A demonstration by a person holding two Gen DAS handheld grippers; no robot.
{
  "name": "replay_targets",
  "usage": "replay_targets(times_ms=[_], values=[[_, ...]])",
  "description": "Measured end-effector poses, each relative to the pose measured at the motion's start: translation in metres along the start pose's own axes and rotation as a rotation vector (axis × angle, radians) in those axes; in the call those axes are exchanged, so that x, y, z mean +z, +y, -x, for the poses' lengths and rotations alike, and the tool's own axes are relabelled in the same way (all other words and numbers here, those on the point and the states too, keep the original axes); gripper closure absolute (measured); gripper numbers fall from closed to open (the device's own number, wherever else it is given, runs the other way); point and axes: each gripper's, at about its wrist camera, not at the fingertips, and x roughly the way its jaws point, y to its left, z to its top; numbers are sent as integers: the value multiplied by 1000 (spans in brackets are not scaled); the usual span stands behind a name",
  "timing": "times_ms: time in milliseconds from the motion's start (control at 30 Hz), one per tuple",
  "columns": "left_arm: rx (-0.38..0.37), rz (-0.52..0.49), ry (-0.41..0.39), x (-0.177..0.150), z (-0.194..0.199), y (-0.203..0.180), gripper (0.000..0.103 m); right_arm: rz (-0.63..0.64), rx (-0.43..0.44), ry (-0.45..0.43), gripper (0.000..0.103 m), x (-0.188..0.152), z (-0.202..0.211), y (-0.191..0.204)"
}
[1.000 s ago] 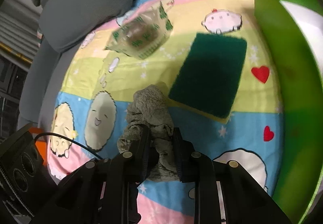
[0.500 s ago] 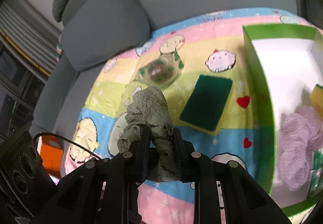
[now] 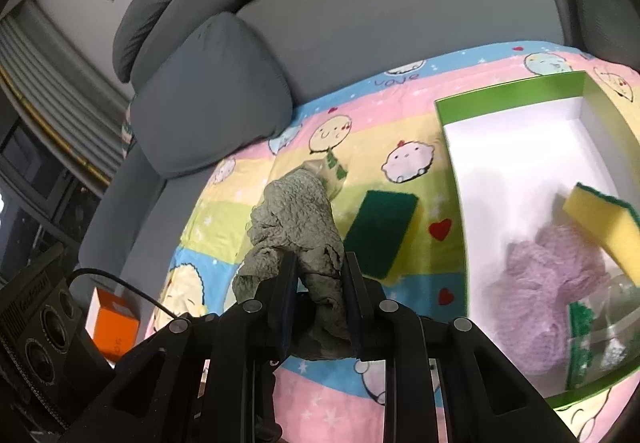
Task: Organize objects
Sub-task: 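Lift the grey cloth off the blanket with the right gripper, then carry the grey cloth over the white box with the right gripper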
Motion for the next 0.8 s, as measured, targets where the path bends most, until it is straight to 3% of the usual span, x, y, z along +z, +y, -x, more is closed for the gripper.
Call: replay_targets(times_ms=[800], values=[[-82,-59,26,19,-32,-55,84,-123,-56,-83,78,12,40,-63]])
